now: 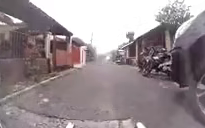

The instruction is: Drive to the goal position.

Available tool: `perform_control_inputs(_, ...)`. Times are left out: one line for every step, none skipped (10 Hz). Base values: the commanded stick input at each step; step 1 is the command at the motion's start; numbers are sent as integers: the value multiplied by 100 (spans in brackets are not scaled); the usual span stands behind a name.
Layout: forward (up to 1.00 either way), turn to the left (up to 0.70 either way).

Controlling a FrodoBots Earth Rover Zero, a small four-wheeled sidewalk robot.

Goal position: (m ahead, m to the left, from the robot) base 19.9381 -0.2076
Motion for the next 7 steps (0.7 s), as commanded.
perform_control_inputs(100, 0)
perform_control_inputs(100, 0)
perform_control_inputs(100, 0)
perform_control_inputs(100, 0)
perform_control_inputs(100, 0)
perform_control_inputs(100, 0)
perform_control_inputs(100, -3)
